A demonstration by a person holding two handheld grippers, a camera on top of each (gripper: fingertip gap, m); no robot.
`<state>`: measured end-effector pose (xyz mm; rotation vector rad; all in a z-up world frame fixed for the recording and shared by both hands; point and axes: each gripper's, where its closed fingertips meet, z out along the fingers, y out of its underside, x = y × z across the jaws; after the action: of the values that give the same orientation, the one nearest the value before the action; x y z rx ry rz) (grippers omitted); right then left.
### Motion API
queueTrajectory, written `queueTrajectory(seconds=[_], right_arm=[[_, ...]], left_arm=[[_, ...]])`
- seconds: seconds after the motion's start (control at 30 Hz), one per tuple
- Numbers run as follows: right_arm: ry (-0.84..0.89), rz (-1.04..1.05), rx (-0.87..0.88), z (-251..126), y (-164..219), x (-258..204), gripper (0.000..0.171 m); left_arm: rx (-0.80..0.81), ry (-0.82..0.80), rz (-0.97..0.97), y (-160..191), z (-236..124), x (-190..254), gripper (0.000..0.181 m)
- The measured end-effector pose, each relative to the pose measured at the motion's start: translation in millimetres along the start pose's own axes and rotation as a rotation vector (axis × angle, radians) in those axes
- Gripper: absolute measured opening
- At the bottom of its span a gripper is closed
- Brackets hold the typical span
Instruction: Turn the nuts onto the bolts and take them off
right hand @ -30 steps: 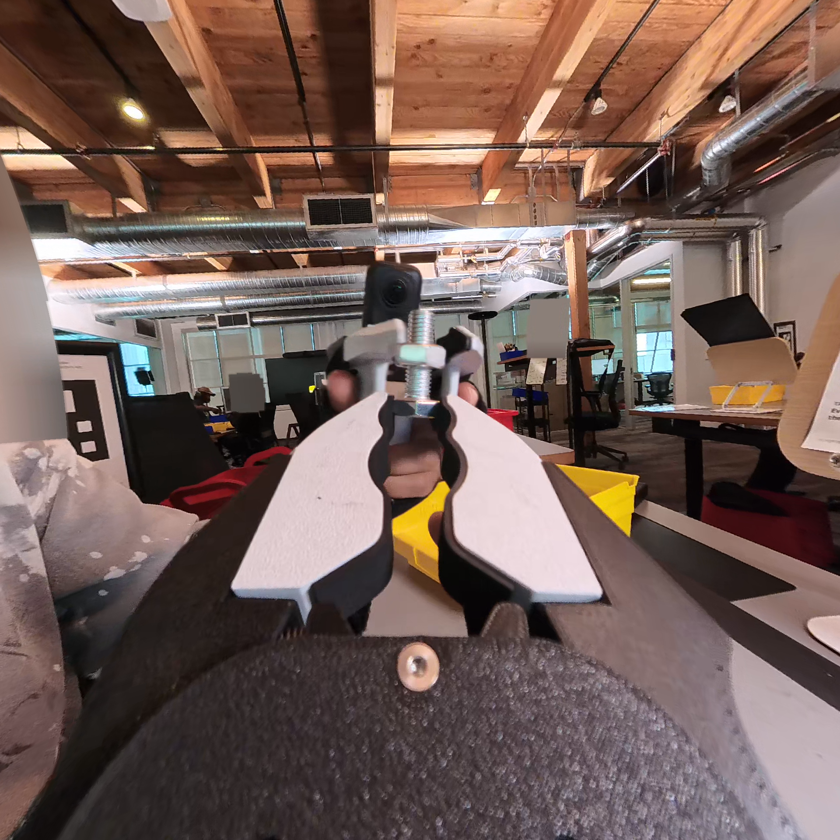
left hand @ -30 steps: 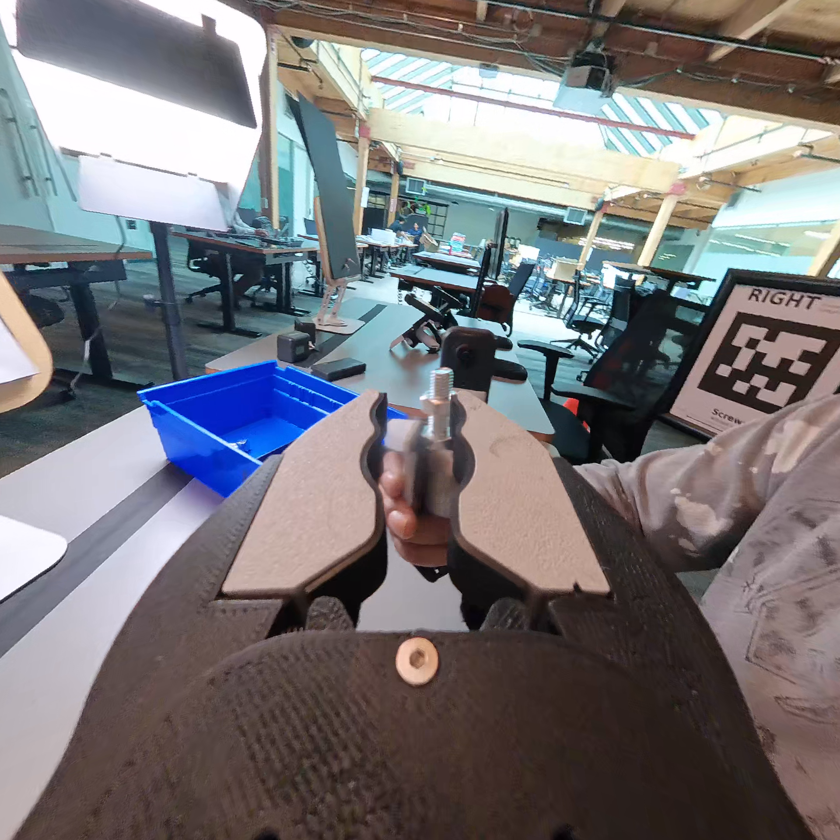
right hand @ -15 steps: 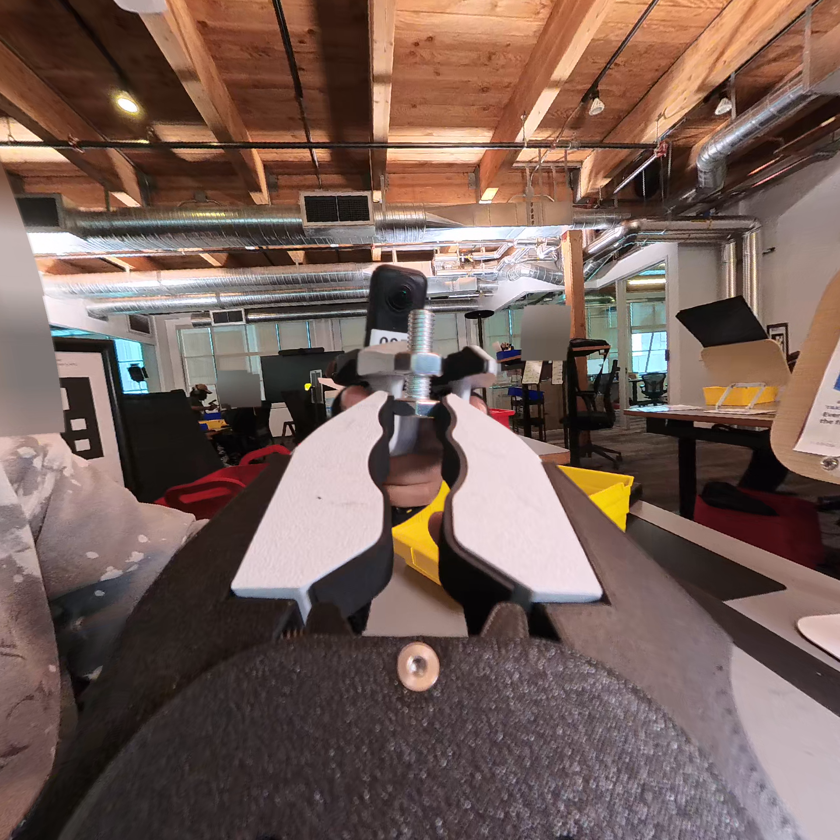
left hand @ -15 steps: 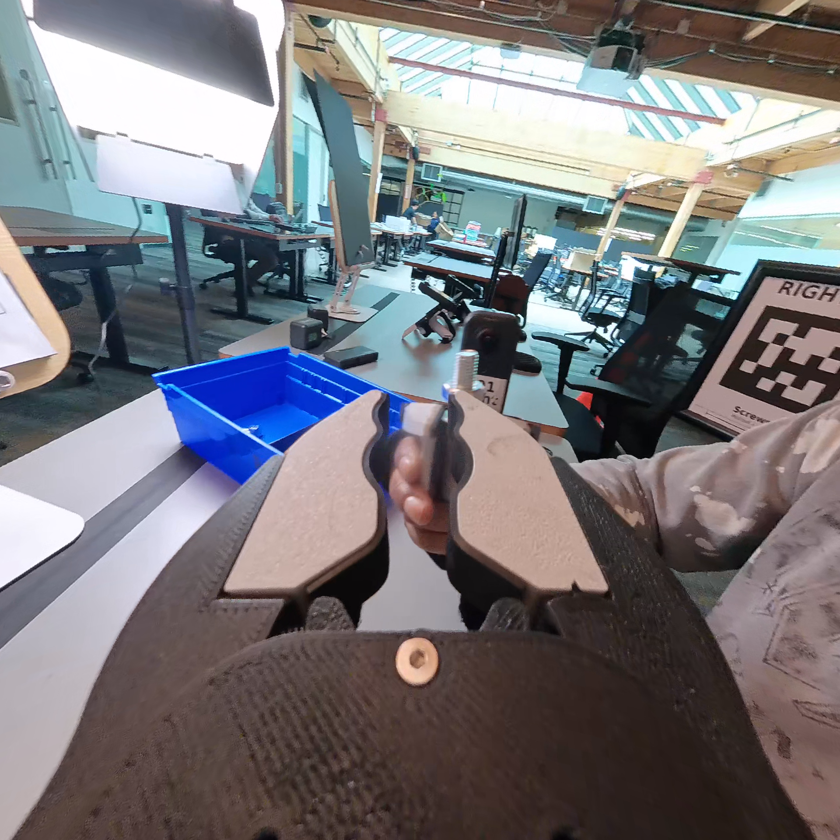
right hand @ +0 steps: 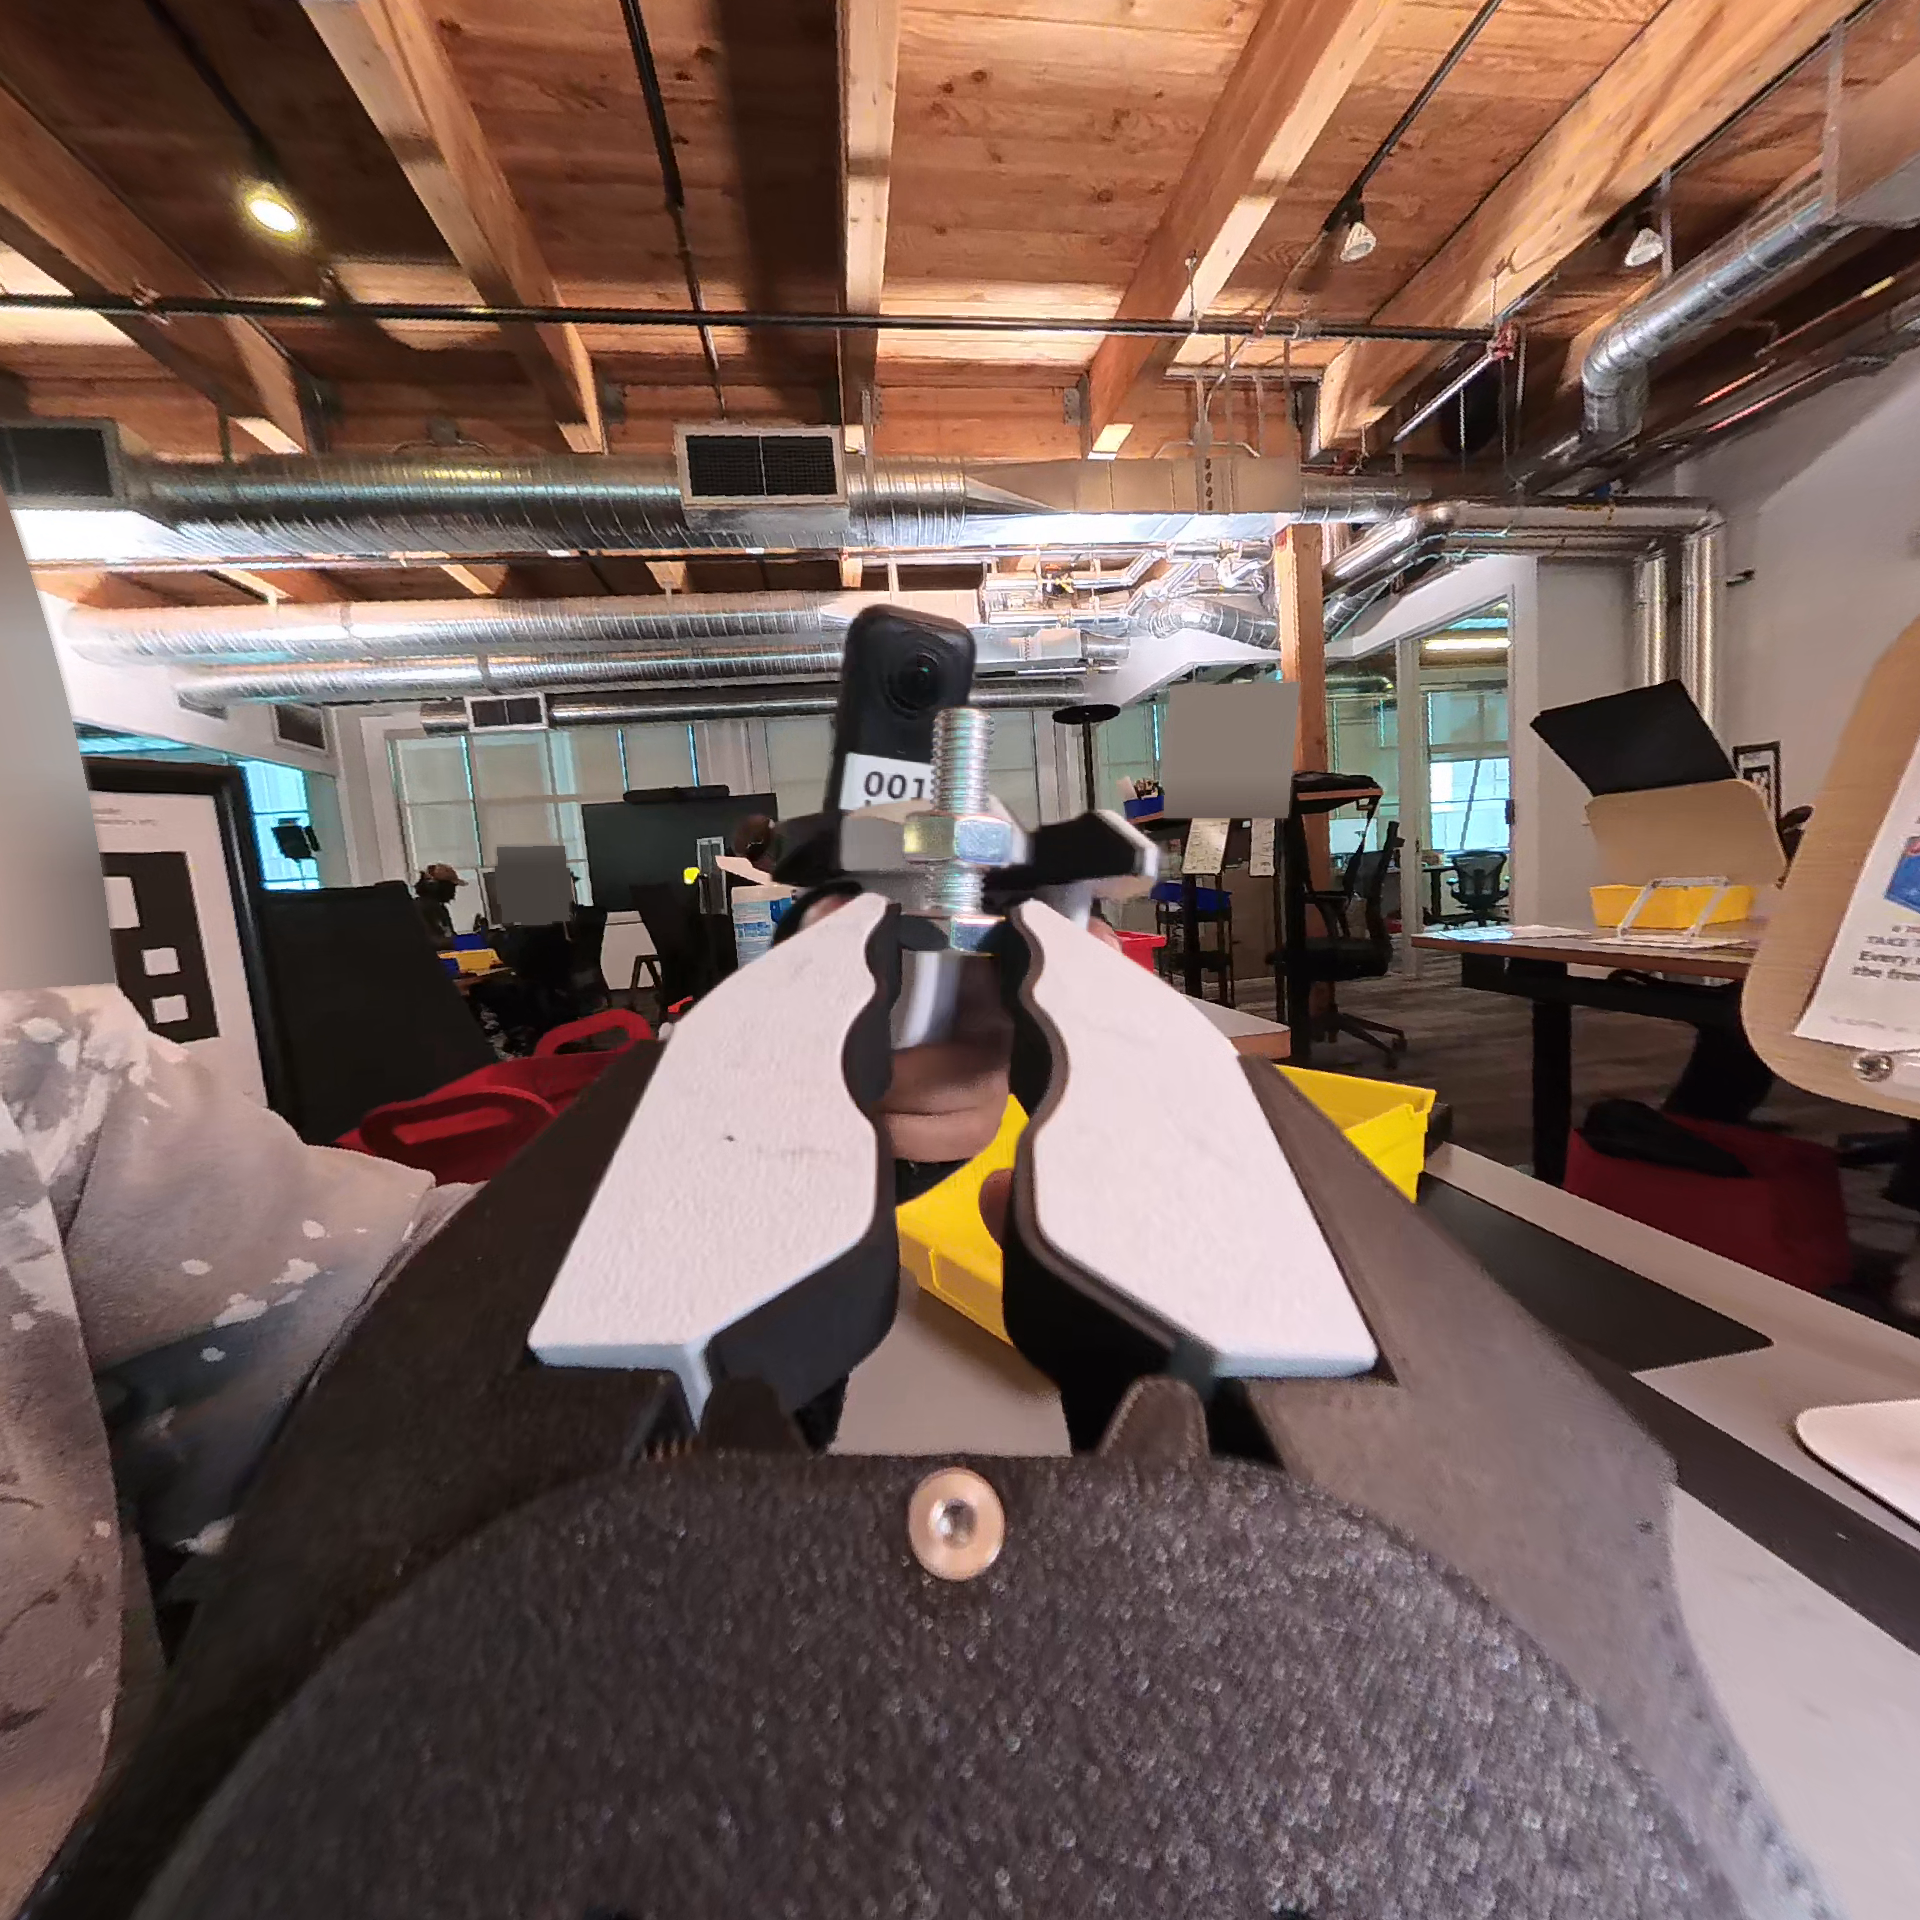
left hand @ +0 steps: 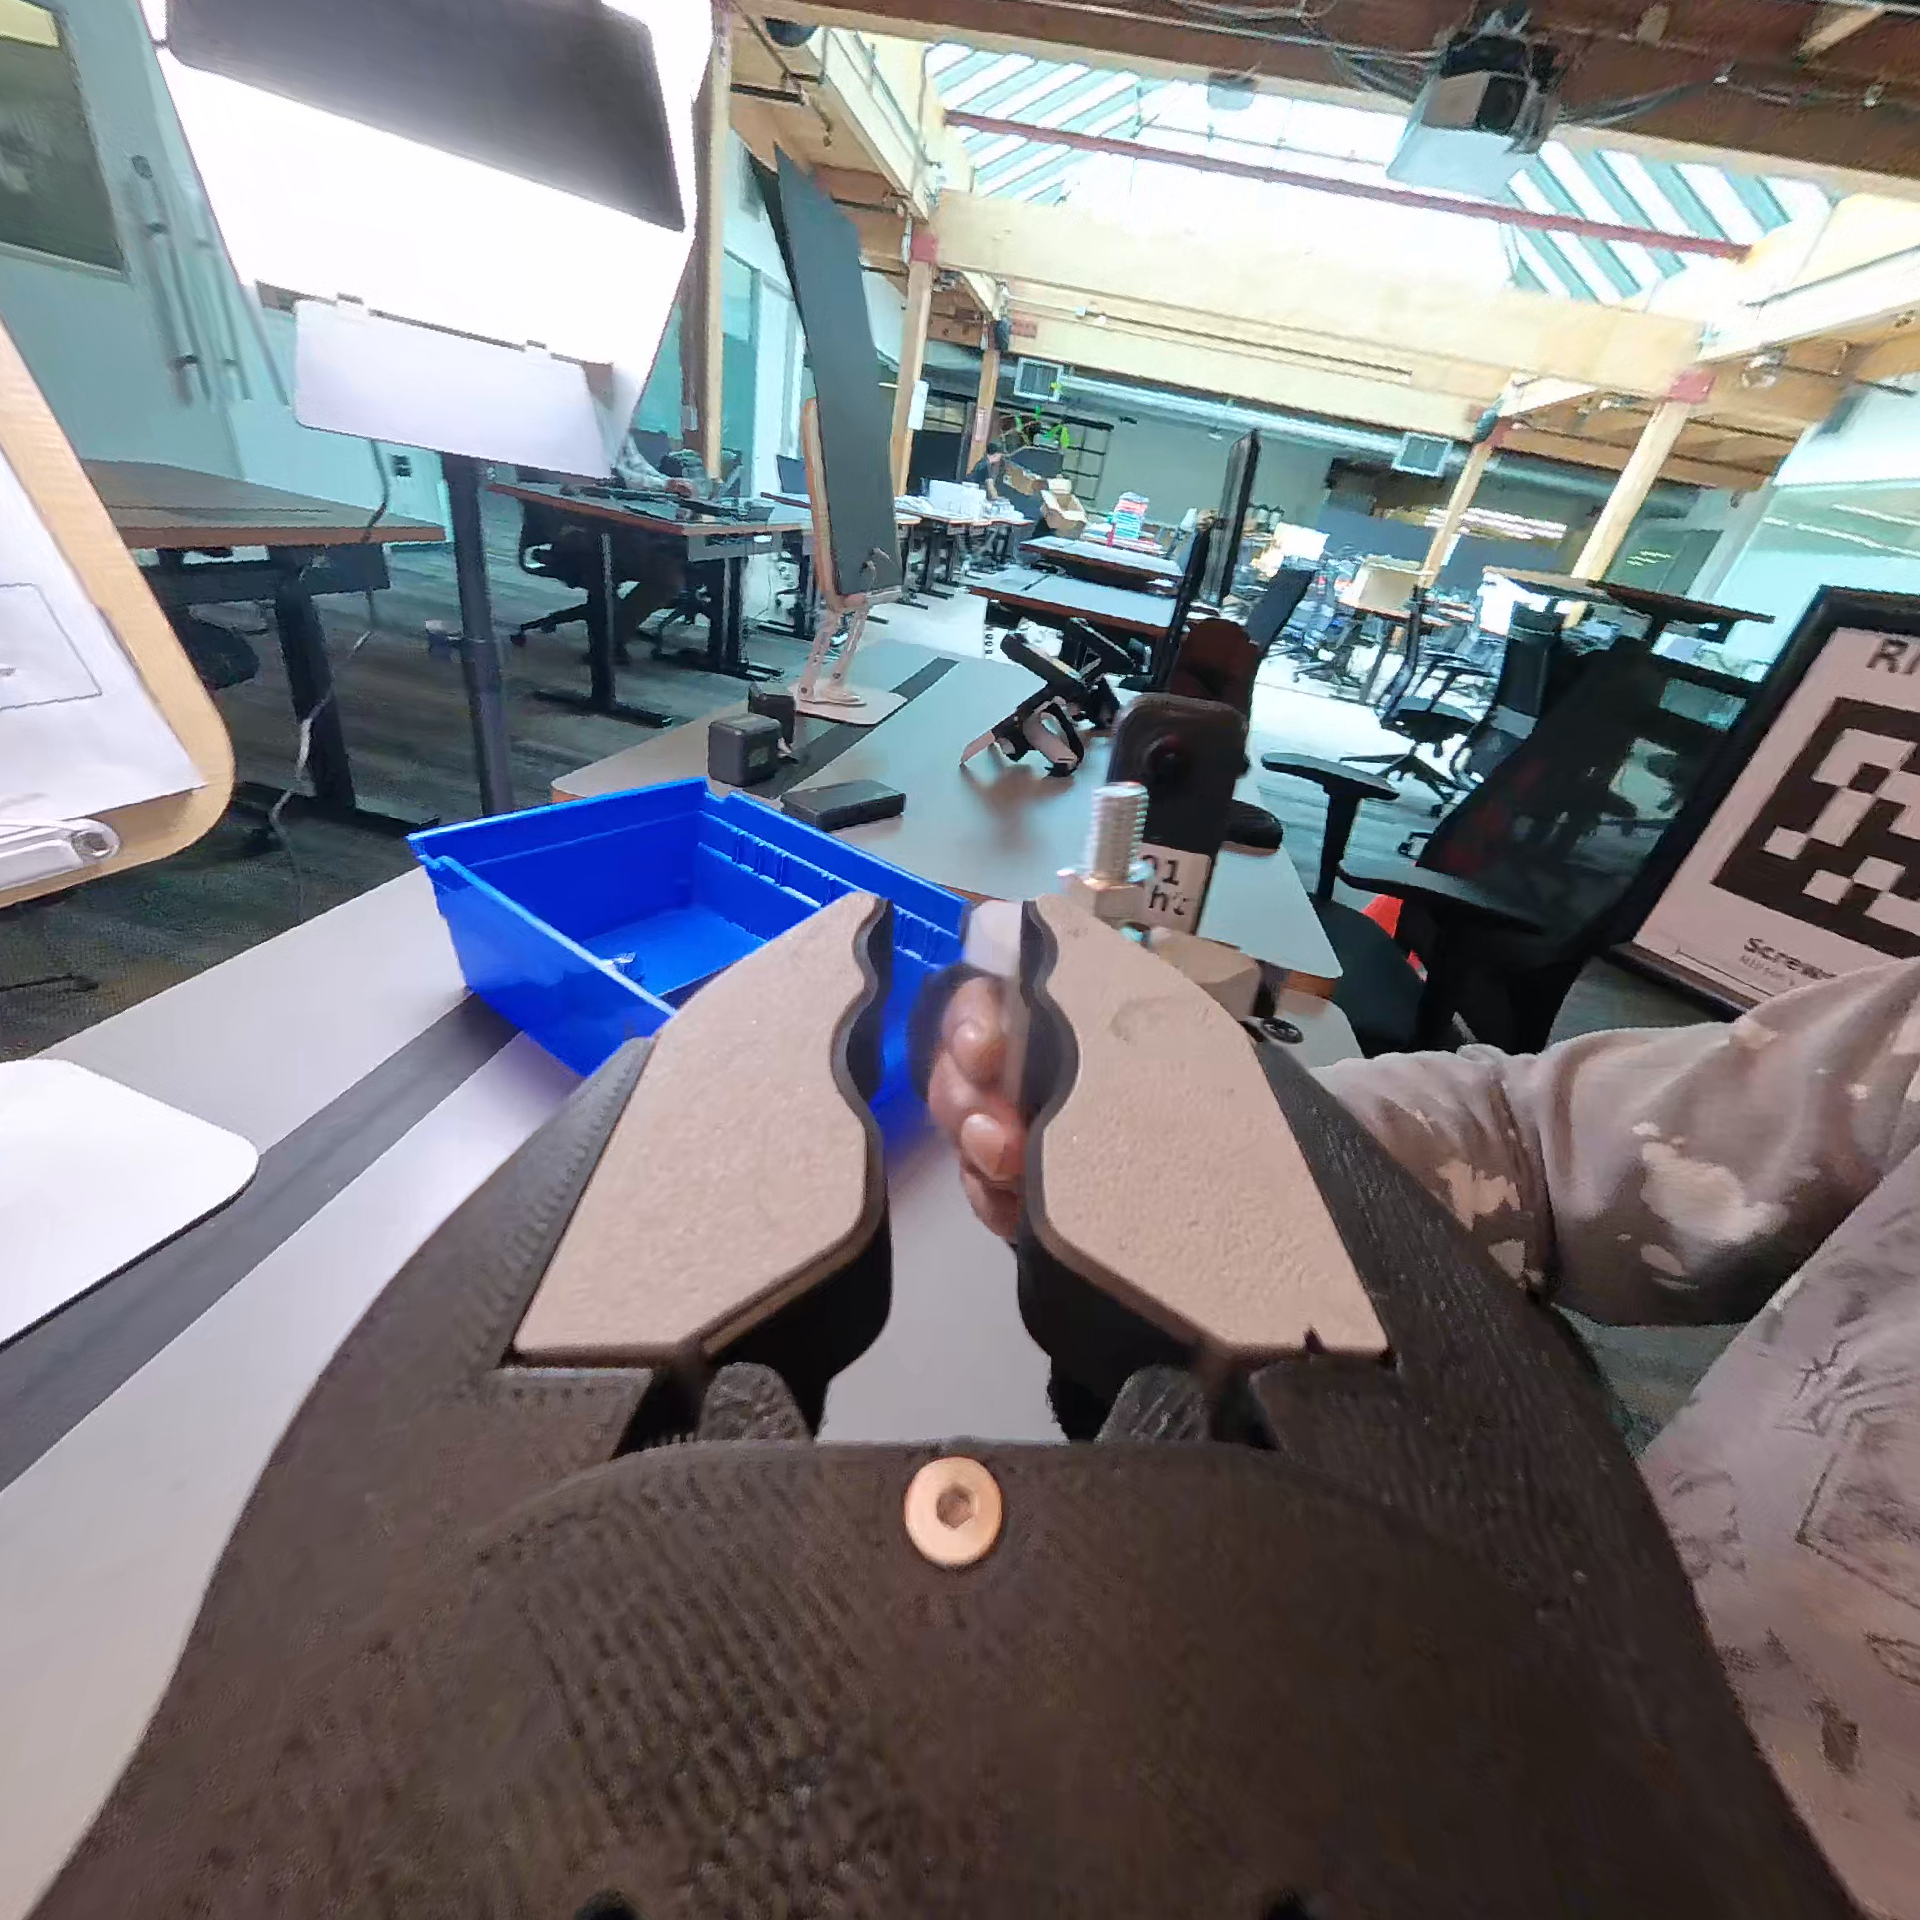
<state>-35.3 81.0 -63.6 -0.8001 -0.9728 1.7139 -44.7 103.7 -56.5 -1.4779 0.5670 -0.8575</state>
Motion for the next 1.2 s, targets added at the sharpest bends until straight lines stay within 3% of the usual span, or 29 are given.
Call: queueTrajectory(seconds=[0.1, 0.2, 0.27, 0.3, 0.37, 0.67, 0.77, 0.83, 0.87, 1.2], right_arm=[[0.025, 0.000, -0.016, 0, 4, 5, 0.018], [0.027, -0.012, -0.028, 1, 6, 3, 0.018], [0.040, -0.002, -0.020, 0, 5, 6, 0.018], [0.014, 0.011, 0.007, -3, 2, 5, 0.018], [0.003, 0.010, 0.016, -4, -3, 3, 0.018], [0.030, -0.016, -0.033, 1, 7, 4, 0.018], [0.033, -0.016, -0.032, 1, 7, 4, 0.018], [0.015, 0.008, 0.009, -3, 1, 5, 0.018], [0.008, 0.020, 0.020, -4, -3, 5, 0.018], [0.081, -0.023, -0.015, -8, -5, 19, 0.018]], left_arm=[[-0.002, 0.092, -0.011, -1, 5, 19, 0.030], [-0.042, 0.056, 0.028, 7, 12, 18, 0.032], [-0.056, 0.042, -0.010, 7, 10, 13, 0.024], [-0.057, -0.027, -0.002, 7, 7, 3, 0.009], [-0.058, -0.088, 0.038, 6, 1, -8, 0.012], [-0.045, 0.074, 0.012, 4, 10, 24, 0.030], [-0.074, 0.047, 0.037, 9, 10, 18, 0.029], [-0.074, -0.076, 0.056, 7, 4, -2, 0.009], [-0.077, -0.140, 0.093, 7, -1, -13, 0.009], [-0.035, -0.145, 0.042, -1, -9, -20, 0.010]])
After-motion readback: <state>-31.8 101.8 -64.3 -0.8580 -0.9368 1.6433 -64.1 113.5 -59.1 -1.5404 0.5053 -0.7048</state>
